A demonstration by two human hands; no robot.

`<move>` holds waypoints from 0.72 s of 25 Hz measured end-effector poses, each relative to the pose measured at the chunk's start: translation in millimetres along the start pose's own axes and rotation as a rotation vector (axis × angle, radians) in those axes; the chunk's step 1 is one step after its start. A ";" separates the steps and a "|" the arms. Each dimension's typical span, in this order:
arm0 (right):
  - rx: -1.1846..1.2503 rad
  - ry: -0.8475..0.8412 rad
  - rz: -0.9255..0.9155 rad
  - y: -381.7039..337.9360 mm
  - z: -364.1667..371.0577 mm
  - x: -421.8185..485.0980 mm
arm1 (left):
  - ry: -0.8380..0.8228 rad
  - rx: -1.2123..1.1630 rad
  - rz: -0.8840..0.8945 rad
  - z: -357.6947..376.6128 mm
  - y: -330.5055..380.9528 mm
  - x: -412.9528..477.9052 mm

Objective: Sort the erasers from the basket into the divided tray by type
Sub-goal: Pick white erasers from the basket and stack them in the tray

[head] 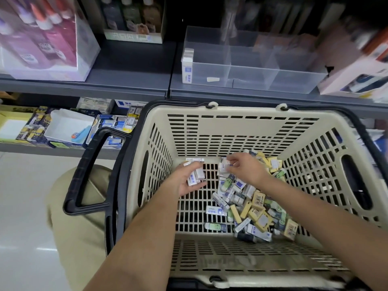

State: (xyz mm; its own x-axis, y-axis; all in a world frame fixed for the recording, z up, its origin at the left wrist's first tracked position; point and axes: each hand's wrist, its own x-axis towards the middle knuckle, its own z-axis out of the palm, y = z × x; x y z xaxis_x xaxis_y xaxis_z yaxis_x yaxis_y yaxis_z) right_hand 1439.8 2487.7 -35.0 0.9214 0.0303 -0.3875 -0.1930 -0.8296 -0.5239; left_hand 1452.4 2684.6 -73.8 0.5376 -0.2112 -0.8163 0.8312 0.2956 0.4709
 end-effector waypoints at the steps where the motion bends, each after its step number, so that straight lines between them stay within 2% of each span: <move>1: -0.126 0.076 0.008 12.0 -8.1 0.4 | -0.013 0.025 -0.010 0.8 0.3 0.1; 2: -0.226 0.105 0.000 21.3 -13.0 0.5 | -0.031 0.058 -0.020 2.9 0.7 0.0; 6: -0.497 -0.004 -0.092 26.1 -1.8 3.9 | -0.027 0.117 -0.014 9.1 1.8 -1.5; 8: -0.619 -0.008 -0.132 21.5 7.2 8.3 | -0.018 0.129 -0.003 9.1 3.4 -3.0; 11: -0.675 0.039 -0.125 15.6 11.4 12.6 | -0.018 0.146 0.000 8.6 4.5 -4.4; 13: -0.720 0.054 -0.190 16.3 14.6 13.2 | -0.014 0.159 -0.006 9.0 4.3 -5.3; 18: -0.661 0.063 -0.199 20.8 13.0 16.1 | -0.012 0.158 -0.004 9.8 5.2 -8.4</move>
State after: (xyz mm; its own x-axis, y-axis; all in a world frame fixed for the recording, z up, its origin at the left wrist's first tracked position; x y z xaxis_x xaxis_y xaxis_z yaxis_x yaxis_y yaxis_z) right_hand 1446.3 2478.2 -62.1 0.9398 0.2010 -0.2764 0.2090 -0.9779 -0.0006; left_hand 1453.6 2678.8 -61.2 0.5348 -0.2236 -0.8148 0.8449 0.1447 0.5149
